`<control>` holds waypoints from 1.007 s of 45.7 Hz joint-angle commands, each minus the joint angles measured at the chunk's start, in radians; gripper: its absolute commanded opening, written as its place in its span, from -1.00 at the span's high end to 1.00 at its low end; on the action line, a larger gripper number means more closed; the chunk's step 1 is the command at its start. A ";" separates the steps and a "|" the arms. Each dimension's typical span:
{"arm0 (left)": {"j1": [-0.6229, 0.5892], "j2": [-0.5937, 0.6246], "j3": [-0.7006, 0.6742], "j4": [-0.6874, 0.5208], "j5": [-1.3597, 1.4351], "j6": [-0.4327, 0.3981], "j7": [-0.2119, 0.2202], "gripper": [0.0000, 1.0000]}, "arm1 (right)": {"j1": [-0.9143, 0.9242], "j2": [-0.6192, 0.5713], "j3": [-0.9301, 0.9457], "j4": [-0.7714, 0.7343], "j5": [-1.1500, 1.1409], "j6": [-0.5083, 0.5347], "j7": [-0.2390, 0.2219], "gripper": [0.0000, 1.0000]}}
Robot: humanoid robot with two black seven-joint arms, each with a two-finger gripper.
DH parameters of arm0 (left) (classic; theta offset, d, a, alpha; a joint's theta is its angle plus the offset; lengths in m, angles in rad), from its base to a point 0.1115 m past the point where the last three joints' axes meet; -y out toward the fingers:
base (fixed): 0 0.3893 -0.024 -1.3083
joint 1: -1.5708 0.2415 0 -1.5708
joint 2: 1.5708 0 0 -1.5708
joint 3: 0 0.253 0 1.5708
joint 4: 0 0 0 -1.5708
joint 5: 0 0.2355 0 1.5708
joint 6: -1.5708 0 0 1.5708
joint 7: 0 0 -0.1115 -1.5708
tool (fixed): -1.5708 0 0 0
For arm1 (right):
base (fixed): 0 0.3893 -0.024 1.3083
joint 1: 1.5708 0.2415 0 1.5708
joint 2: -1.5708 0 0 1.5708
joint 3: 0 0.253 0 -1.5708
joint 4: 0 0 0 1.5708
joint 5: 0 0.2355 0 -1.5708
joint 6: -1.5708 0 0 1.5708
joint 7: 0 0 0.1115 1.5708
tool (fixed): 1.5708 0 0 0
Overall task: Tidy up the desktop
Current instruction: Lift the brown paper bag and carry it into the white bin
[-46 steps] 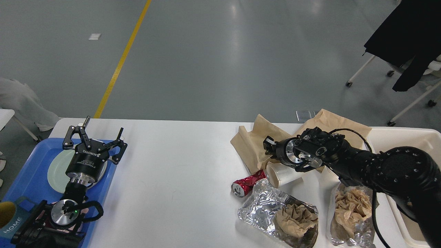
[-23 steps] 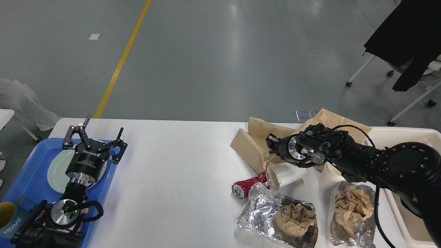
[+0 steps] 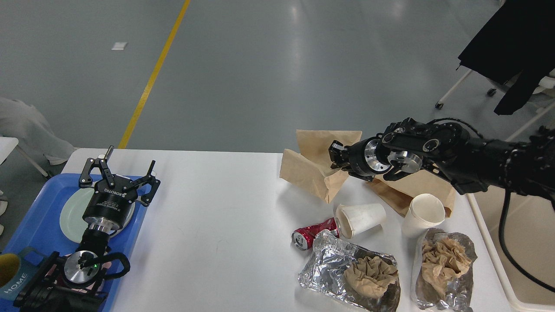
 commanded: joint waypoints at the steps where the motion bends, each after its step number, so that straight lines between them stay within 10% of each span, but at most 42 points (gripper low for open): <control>1: 0.000 0.000 0.000 -0.001 0.000 0.000 0.000 -0.93 | 0.186 -0.025 -0.154 0.147 0.001 0.011 0.001 1.00; 21: 0.000 0.000 0.000 0.001 0.000 0.000 0.000 -0.93 | 0.802 -0.111 -0.729 0.457 -0.107 0.301 0.024 1.00; 33: 0.000 0.000 0.000 -0.001 0.000 0.000 0.000 -0.93 | 1.001 -0.156 -1.050 0.634 -0.153 0.330 0.317 1.00; 46: 0.000 0.000 0.000 0.001 0.000 0.001 -0.001 -0.93 | 0.954 -0.292 -1.141 0.542 -0.253 0.307 0.319 1.00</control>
